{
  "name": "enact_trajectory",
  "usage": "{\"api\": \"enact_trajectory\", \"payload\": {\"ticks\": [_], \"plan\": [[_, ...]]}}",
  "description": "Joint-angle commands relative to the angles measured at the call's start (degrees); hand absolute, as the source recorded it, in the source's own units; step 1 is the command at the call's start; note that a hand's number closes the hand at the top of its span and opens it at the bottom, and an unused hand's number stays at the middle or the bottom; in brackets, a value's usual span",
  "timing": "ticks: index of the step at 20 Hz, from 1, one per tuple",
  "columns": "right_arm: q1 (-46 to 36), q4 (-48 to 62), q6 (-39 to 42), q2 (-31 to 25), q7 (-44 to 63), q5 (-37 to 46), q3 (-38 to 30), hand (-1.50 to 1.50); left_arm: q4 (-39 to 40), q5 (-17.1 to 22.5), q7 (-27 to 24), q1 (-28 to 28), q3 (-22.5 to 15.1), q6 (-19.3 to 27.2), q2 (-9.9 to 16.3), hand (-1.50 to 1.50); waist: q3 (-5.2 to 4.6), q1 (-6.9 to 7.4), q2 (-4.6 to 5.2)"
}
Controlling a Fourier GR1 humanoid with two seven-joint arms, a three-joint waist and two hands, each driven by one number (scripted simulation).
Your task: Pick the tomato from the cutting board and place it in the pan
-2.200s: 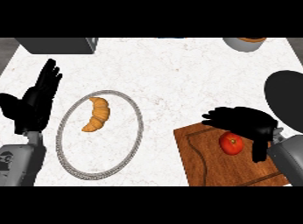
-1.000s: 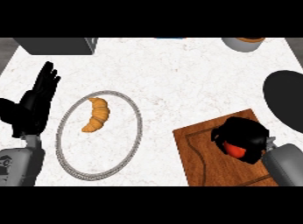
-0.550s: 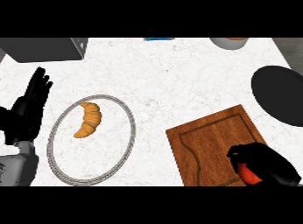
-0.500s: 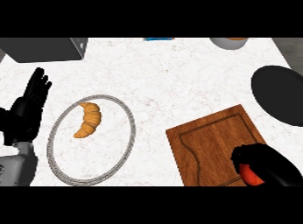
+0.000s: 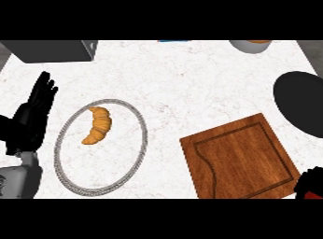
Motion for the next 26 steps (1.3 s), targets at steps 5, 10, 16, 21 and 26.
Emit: {"api": "enact_trajectory", "payload": {"ticks": [5, 10, 16, 21, 26], "plan": [[-10.76, 2.58, 8.24, 0.15, 8.95, -19.70, -15.20, 1.50, 3.58, 1.19, -0.07, -3.70, 0.99, -2.48, 1.26, 0.00, 0.05, 2.14, 0.53], [-23.32, 16.28, 14.20, -6.02, 13.62, -31.61, -23.34, 1.50, 2.61, 0.09, 0.17, -3.50, -0.28, -1.34, -0.19, 0.00, 0.05, 2.83, 0.59], [-36.19, 45.42, 2.36, -10.75, -0.09, -19.20, -22.05, 1.50, 4.32, -0.91, -1.21, -4.78, -0.81, -0.60, -1.40, 0.00, 0.14, 3.54, 0.91], [-42.97, 61.92, -9.93, -14.43, -8.27, -9.88, -21.37, 1.50, -0.26, -2.23, 1.07, -4.12, -4.08, 0.24, -3.37, 0.00, 0.34, 5.49, 1.32], [-51.72, 79.03, -17.05, -15.75, -12.29, -6.89, -21.51, 1.50, 2.09, -0.10, 0.80, -6.26, -1.25, -2.85, 0.02, 0.00, 0.44, 6.90, 1.87]]}}
